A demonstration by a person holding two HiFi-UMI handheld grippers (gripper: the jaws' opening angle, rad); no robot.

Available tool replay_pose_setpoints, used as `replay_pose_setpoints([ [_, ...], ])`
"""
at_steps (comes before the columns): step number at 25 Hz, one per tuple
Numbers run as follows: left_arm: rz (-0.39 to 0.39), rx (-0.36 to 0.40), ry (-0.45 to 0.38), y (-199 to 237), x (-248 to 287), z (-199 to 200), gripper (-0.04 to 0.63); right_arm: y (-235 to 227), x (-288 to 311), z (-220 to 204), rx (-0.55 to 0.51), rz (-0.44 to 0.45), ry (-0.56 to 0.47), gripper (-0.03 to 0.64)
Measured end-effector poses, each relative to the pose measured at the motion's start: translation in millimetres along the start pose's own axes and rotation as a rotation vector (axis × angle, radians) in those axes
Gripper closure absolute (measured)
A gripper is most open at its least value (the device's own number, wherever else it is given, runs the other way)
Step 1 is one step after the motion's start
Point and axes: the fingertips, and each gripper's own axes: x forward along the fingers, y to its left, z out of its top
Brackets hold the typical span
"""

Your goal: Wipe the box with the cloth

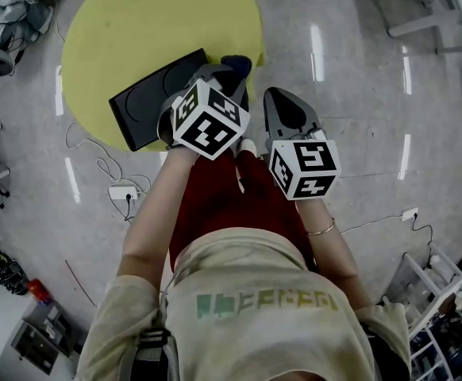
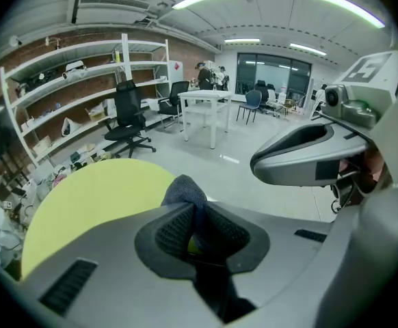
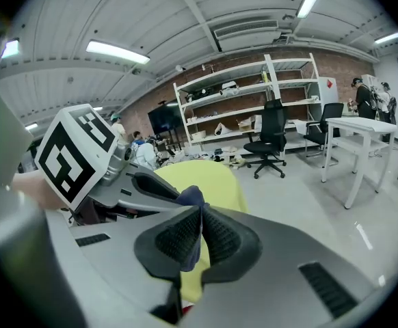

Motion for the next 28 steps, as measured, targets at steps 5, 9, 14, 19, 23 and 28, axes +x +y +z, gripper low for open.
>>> replay_pose_setpoints([
  [5, -0.004, 0.0, 0.006, 34.6, 4.2, -7.6, 0.535, 9.7, 29.7, 6.4, -0.003, -0.002, 0.02, 0.578],
  [9, -0.013, 0.001, 0.004, 58.9, 6.0, -7.8, 0.535, 17.3, 50.6, 14.1, -0.007, -0.002, 0.034, 0.578],
  [14, -0.013, -0.009, -0.007, 88.4, 7.5, -7.1, 0.535, 25.2, 73.5, 26.1, -0.014, -0.003, 0.048, 0.578],
  [19, -0.016, -0.031, -0.027, 111.8, 11.6, -4.1, 0.535, 32.7, 91.3, 31.6, -0.02, 0.005, 0.062, 0.578],
  [23, 0.045, -0.065, -0.062, 129.9, 7.2, -2.7, 0.535, 44.1, 93.2, 31.6, -0.039, 0.026, 0.07, 0.578],
  [28, 0.263, -0.177, -0.205, 164.1, -31.5, 11.5, 0.535, 46.7, 86.5, 39.5, -0.071, 0.072, 0.045, 0.578],
])
